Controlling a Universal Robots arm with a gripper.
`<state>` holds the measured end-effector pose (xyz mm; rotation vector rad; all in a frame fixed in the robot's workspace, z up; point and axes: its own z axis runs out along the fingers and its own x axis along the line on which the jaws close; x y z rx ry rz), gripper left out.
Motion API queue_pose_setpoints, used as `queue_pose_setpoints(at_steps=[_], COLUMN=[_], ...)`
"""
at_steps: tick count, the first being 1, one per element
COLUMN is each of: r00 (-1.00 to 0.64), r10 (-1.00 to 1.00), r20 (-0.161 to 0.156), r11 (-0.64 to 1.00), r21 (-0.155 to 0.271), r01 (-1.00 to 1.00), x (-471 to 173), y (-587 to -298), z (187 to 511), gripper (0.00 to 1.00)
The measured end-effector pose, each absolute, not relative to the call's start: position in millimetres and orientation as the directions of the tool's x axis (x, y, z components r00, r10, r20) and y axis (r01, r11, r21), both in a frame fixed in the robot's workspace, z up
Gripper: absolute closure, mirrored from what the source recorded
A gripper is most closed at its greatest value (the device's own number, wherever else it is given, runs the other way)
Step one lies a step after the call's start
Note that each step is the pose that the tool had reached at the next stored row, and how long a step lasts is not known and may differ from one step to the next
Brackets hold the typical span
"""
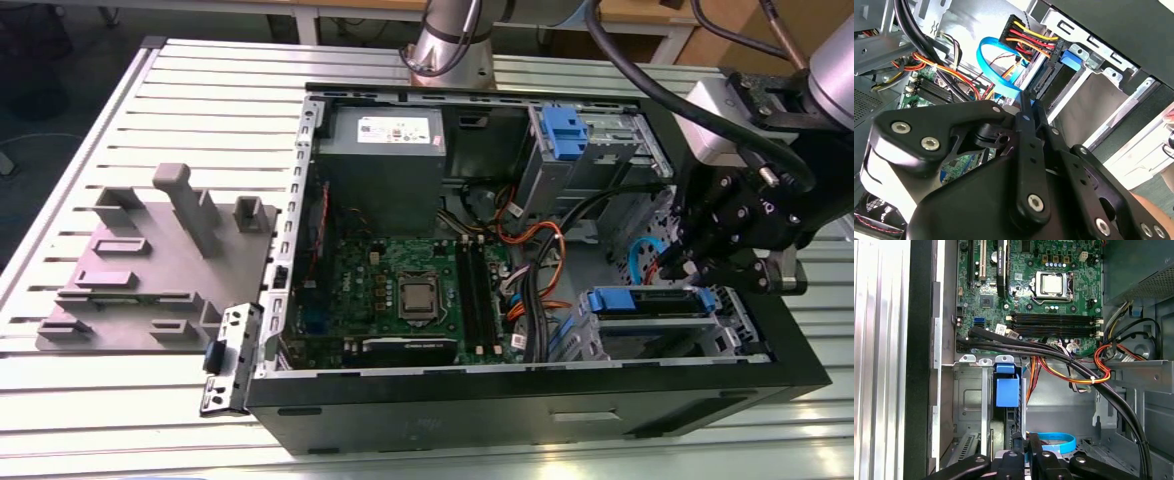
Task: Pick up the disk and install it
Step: 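Insert the first disk wire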
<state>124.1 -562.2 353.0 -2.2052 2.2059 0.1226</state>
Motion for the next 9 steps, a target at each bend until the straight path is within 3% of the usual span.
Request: queue_pose_setpoints(at_steps=[8, 9], r00=[-0.002, -0.002], r10=[-0.998, -0.998], r20=[-0.07, -0.07], r11=[-0.001, -0.001], r21=[0.041, 0.041], r01=[-0.999, -0.999], x=[124.1, 124.1], y=[-562.2, -562.2], z=[352.9, 352.9], gripper=[0.83, 0.76])
